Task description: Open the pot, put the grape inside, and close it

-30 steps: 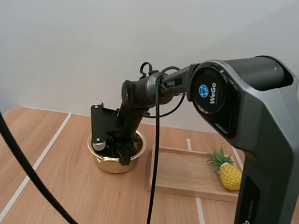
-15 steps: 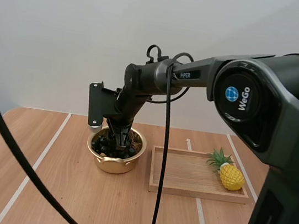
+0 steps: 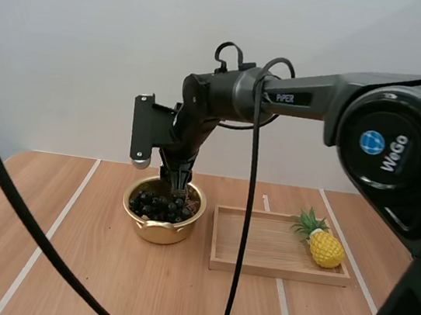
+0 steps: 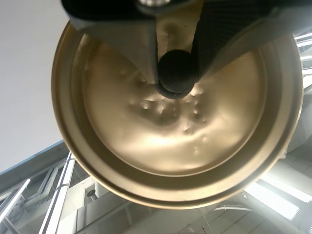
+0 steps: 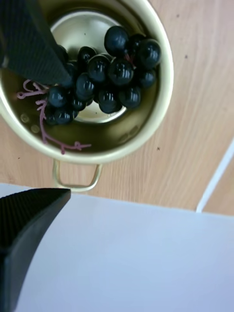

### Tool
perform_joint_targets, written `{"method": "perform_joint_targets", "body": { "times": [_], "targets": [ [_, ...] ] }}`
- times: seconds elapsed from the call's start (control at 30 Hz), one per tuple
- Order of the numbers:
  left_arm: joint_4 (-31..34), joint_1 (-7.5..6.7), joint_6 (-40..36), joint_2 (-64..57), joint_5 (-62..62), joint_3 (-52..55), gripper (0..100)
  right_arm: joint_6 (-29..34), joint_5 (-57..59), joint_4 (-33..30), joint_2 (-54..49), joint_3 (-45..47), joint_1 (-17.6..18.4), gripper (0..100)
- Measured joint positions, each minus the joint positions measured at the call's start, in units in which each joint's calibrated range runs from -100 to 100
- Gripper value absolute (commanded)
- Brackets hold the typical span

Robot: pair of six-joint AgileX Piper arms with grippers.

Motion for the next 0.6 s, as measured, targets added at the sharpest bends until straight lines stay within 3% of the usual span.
{"method": "perform_joint_targets", "body": {
  "times": [0.37, 0.6],
  "targets": [
    [0.0, 0.0, 0.0, 0.0, 0.0, 0.0, 0, 13.56, 2.2, 0.0, -14.66, 0.0, -2.66, 100],
    [0.0, 0.0, 0.0, 0.0, 0.0, 0.0, 0, 20.87, 12.78, -0.77, -24.68, 0.0, -6.43, 100]
  ]
}}
